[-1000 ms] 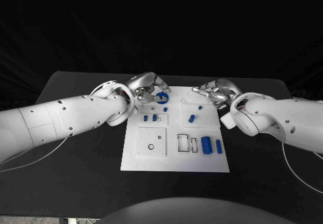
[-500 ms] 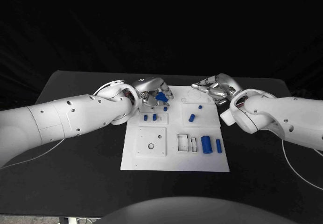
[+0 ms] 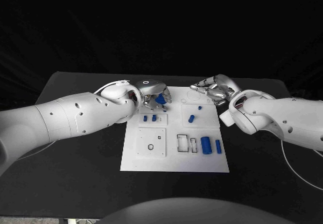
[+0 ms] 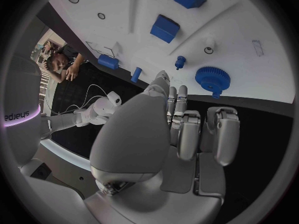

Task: Assemble the parts on the task board

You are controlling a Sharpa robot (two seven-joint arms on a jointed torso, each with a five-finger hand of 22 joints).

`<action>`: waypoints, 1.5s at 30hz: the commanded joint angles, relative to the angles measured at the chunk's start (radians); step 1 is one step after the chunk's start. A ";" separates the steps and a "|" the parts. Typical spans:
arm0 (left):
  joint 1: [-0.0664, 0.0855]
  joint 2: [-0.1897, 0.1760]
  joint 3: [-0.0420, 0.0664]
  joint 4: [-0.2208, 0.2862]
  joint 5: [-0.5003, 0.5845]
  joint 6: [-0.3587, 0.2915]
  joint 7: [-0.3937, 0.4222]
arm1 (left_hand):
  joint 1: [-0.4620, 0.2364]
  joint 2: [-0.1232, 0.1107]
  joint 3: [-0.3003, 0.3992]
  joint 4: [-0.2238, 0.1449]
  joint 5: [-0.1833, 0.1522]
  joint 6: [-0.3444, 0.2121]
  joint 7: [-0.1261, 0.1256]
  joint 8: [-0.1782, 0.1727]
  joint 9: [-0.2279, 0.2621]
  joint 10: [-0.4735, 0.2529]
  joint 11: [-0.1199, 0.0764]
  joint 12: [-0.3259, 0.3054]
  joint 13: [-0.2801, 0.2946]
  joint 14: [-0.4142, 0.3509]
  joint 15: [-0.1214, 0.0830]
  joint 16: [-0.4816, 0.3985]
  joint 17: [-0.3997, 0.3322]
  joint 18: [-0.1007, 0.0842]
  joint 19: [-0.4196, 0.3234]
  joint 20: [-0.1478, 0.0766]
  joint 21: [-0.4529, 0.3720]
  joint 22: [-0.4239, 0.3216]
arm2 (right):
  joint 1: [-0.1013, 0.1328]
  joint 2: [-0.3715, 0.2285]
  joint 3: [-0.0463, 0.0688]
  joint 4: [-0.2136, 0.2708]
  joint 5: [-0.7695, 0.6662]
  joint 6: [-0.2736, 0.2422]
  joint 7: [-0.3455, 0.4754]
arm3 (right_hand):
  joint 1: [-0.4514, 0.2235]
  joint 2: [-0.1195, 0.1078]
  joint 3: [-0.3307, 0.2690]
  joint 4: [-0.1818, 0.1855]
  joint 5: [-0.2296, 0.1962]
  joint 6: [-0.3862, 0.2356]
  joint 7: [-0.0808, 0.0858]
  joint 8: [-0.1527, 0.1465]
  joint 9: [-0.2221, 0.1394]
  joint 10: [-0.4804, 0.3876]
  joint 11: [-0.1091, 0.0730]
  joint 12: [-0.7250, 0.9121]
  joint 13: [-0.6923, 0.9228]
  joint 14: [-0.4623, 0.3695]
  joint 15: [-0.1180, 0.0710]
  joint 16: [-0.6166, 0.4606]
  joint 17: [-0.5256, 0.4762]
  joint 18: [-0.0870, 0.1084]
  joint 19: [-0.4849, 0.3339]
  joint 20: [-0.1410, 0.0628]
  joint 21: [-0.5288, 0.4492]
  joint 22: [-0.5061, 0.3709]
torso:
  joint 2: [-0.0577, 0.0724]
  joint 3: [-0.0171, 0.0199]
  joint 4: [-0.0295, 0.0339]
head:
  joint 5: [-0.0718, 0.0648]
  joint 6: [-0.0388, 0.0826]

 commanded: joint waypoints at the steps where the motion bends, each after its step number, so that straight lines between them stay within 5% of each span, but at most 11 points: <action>1: 0.000 0.010 0.001 -0.010 -0.093 0.061 -0.022 | 0.011 0.014 0.013 0.001 -0.005 0.001 -0.006 0.000 -0.003 0.002 -0.008 -0.006 -0.001 0.103 -0.008 0.003 0.263 -0.007 0.105 -0.009 0.002 0.263 | 0.000 -0.001 0.000 0.003 -0.013 0.008 0.008 | 0.008 0.004 -0.003 -0.004 0.004 0.001 0.005 0.004 0.002 0.103 0.006 -0.005 0.261 0.104 0.004 0.004 0.264 -0.007 0.105 0.007 0.004 0.263 | 0.000 -0.0004 0.0005 | 0.000 -0.004; 45: -0.002 0.040 0.001 -0.034 -0.129 0.128 -0.048 | 0.020 0.008 0.029 0.003 -0.005 -0.008 -0.018 -0.001 -0.021 -0.011 -0.023 -0.029 -0.001 0.103 -0.019 0.003 0.263 -0.007 0.105 -0.015 0.002 0.263 | 0.000 -0.005 0.000 0.002 -0.005 0.018 -0.001 | 0.008 0.005 -0.003 -0.003 0.003 0.003 0.006 0.005 0.002 0.103 0.007 -0.005 0.261 0.104 0.005 0.004 0.264 -0.007 0.105 0.007 0.004 0.263 | 0.000 -0.0004 0.0009 | -0.005 -0.012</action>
